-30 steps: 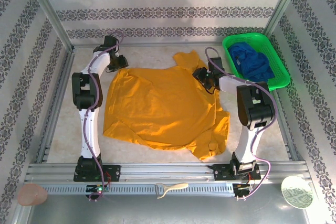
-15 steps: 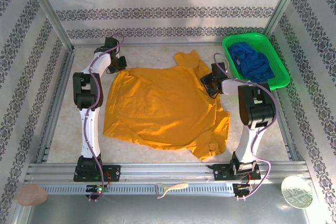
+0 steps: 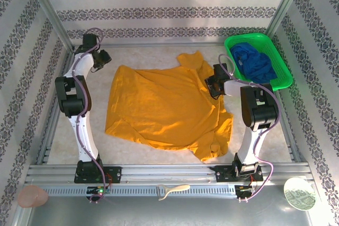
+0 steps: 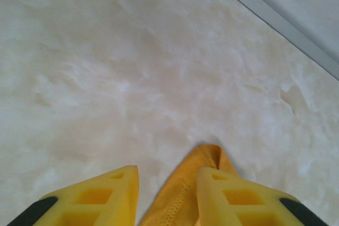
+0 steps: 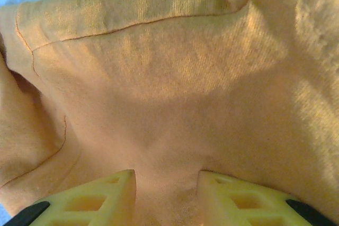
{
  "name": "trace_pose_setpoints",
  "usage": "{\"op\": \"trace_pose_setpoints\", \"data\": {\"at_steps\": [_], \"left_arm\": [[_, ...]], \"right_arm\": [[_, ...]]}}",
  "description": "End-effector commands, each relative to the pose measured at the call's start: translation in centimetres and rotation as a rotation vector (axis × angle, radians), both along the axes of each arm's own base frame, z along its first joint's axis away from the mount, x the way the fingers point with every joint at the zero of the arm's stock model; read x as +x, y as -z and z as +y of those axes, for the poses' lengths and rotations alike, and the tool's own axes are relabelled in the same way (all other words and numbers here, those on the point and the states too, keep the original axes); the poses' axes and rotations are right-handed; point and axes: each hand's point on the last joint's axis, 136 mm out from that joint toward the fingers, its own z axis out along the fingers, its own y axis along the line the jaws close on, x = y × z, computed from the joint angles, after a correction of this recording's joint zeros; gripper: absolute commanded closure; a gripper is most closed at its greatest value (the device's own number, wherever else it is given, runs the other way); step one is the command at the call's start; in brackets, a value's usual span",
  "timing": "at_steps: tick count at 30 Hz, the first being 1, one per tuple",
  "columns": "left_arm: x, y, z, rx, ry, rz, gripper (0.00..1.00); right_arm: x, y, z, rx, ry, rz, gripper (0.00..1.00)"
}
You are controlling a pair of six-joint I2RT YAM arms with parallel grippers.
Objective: Fold the inside-out t-shirt
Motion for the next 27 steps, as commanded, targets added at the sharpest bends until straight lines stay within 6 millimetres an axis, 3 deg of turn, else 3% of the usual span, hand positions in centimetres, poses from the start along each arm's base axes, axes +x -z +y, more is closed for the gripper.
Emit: {"op": "trace_pose_setpoints", "data": {"at_steps": [1,6,12,16,20,27], "left_arm": [[0.4,-0.6,-1.3,-0.042,0.021,-0.040,0.62],[0.6,0.3,-5.2,-0.057,0.139,-0.009,0.58],[-1.5,1.5,-12.3,-0.093,0.242,0.015,0.58],[-3.4,4.7,-15.0,-0.217,0.195,0.033,0.58],[-3.0,8.0,-14.6,-0.260,0.129,0.086,0.58],[0.7,9.3,-10.1,-0.259,-0.006,0.083,0.59]], "right_arm": [[-2.4,2.2,-2.0,-0.058,0.053,0.119,0.60],[-2.1,2.2,-1.7,-0.046,0.046,0.115,0.60],[-1.7,2.0,-1.6,-0.037,0.041,0.105,0.60],[-1.1,1.9,-1.1,-0.029,0.029,0.103,0.58],[0.3,1.5,-0.4,-0.027,0.020,0.111,0.55],[4.8,0.9,1.9,0.013,0.002,0.120,0.53]]}}
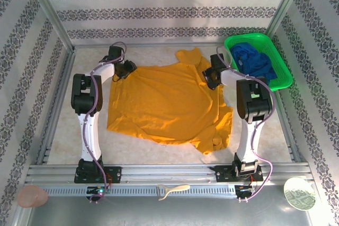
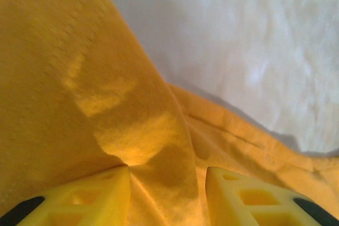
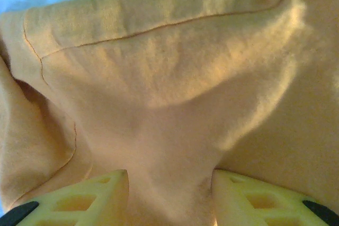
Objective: Fold the inside-out t-shirt
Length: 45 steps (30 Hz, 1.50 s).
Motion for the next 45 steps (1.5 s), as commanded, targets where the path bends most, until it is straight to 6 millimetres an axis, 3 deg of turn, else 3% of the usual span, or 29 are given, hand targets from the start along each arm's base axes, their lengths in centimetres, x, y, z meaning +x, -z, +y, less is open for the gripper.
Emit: {"op": "trace_pose_setpoints", "data": {"at_steps": [1,5,8,10,14,16,20,22,26,30,35,40,43,45], "left_arm": [[1.1,2.7,3.7,0.014,-0.113,0.065,0.59],[3.1,2.3,6.6,0.027,-0.163,0.054,0.59],[4.4,0.3,7.4,-0.005,-0.154,0.015,0.59],[4.5,-1.8,7.0,0.001,-0.117,-0.027,0.59],[3.1,-6.3,5.5,-0.042,-0.065,-0.101,0.58],[1.7,-8.1,4.2,-0.072,-0.043,-0.131,0.57],[-2.2,-10.0,0.9,-0.126,-0.004,-0.168,0.55],[-4.3,-9.6,-0.9,-0.146,0.023,-0.157,0.55],[-8.2,-6.4,-3.9,-0.153,0.064,-0.105,0.54],[-10.6,-2.0,-4.3,-0.173,0.035,-0.038,0.54],[-11.2,0.8,-3.4,-0.106,0.024,0.005,0.54],[-9.8,1.9,-2.9,-0.086,0.004,0.013,0.54],[-8.3,1.6,-2.6,-0.080,-0.009,-0.003,0.54],[-7.3,0.6,-2.5,-0.086,-0.012,-0.030,0.54]], "right_arm": [[0.7,1.4,1.0,0.013,0.000,0.072,0.53],[4.3,-0.2,2.2,0.042,-0.077,0.007,0.54],[6.7,-3.8,4.1,0.069,-0.236,-0.121,0.55],[6.7,-6.5,5.0,0.043,-0.323,-0.189,0.55],[3.7,-10.1,6.4,-0.055,-0.456,-0.249,0.52],[1.6,-10.6,6.9,-0.090,-0.488,-0.249,0.51],[-3.4,-9.2,7.9,-0.125,-0.531,-0.202,0.51],[-5.6,-7.8,8.3,-0.107,-0.529,-0.185,0.52],[-8.8,-5.3,8.5,-0.089,-0.510,-0.125,0.51],[-9.9,-3.0,7.4,-0.077,-0.445,-0.068,0.52],[-8.3,-1.2,5.8,-0.056,-0.378,-0.007,0.51],[-5.0,0.5,4.1,-0.017,-0.318,0.040,0.51],[-2.5,-1.3,3.5,-0.025,-0.337,-0.015,0.52],[-1.4,-4.6,3.8,-0.041,-0.410,-0.110,0.53]]}}
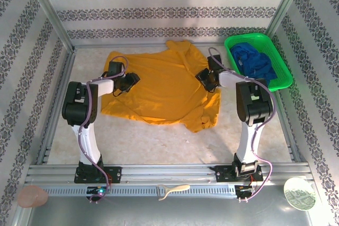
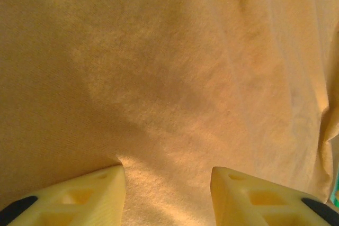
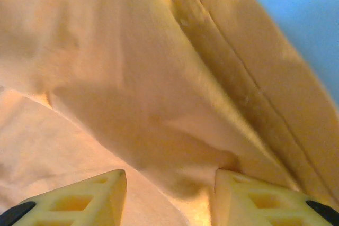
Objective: Fold the inside-out t-shirt
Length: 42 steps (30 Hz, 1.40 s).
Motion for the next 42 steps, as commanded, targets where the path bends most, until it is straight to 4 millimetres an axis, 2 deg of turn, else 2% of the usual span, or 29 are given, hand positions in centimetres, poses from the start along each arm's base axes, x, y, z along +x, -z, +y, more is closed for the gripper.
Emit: {"op": "trace_pose_setpoints", "data": {"at_steps": [1,4,6,8,12,15,17,21,26,28,29,31,32,37,42], "left_arm": [[1.4,-0.1,1.1,0.024,-0.031,-0.012,0.54],[1.8,-2.5,0.7,0.020,-0.005,-0.053,0.54],[1.3,-4.0,0.0,-0.002,0.007,-0.077,0.53],[0.5,-5.1,-1.0,-0.023,0.032,-0.087,0.53],[-1.8,-6.0,-3.3,-0.037,0.087,-0.092,0.52],[-3.2,-5.3,-4.9,-0.057,0.114,-0.076,0.51],[-3.8,-4.5,-5.6,-0.067,0.120,-0.059,0.51],[-4.5,-2.2,-6.8,-0.090,0.124,-0.015,0.51],[-5.1,-0.1,-6.5,-0.066,0.092,0.016,0.51],[-5.4,0.6,-6.3,-0.059,0.081,0.030,0.51],[-5.6,1.0,-6.2,-0.054,0.072,0.038,0.51],[-6.0,1.8,-5.9,-0.049,0.051,0.055,0.51],[-6.3,2.2,-5.7,-0.046,0.036,0.066,0.51],[-7.2,3.8,-4.8,-0.037,-0.028,0.101,0.52],[-7.5,3.9,-4.5,-0.035,-0.047,0.103,0.52]], "right_arm": [[1.0,-4.9,0.4,-0.010,-0.108,-0.112,0.53],[-1.6,-8.9,0.3,-0.066,-0.185,-0.198,0.52],[-4.9,-9.8,-0.6,-0.110,-0.182,-0.200,0.50],[-8.9,-8.6,-1.3,-0.146,-0.173,-0.170,0.47],[-15.9,-6.2,-2.4,-0.223,-0.179,-0.118,0.42],[-19.8,-4.9,-2.3,-0.278,-0.214,-0.091,0.40],[-21.5,-4.2,-2.0,-0.309,-0.236,-0.081,0.39],[-23.0,-2.5,-1.4,-0.336,-0.262,-0.052,0.39],[-22.3,-1.9,-0.5,-0.383,-0.312,-0.038,0.43],[-22.2,-1.3,-0.5,-0.400,-0.328,-0.015,0.50],[-22.3,-1.1,-0.5,-0.404,-0.333,-0.004,0.59],[-22.9,-0.8,-0.6,-0.406,-0.334,0.007,0.89],[-23.4,-0.8,-0.9,-0.402,-0.320,0.009,1.00],[-26.8,-0.8,-2.8,-0.346,-0.200,0.004,1.00],[-30.6,0.0,-4.4,-0.268,-0.087,0.035,1.00]]}}
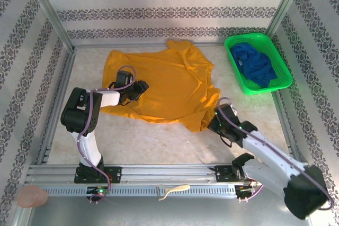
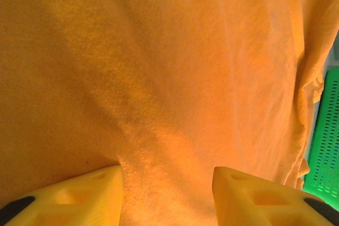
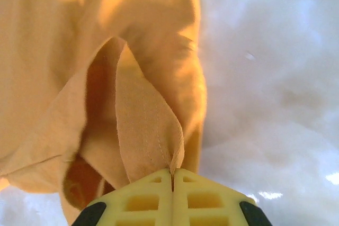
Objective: Fold the inside-out t-shirt
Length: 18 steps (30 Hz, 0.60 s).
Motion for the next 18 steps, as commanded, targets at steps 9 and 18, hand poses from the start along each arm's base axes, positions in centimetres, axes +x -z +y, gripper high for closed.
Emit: {"op": "trace_pose_setpoints", "data": {"at_steps": [9,18], "left_arm": [[-0.4,-2.3,0.5,0.068,0.001,-0.003,0.52],[-4.6,-10.5,2.6,0.186,0.052,-0.123,0.48]], "right_arm": [[-5.3,-1.4,-3.6,0.074,0.163,-0.061,0.59],[-0.7,-3.6,1.2,0.078,-0.059,-0.103,0.58]]}}
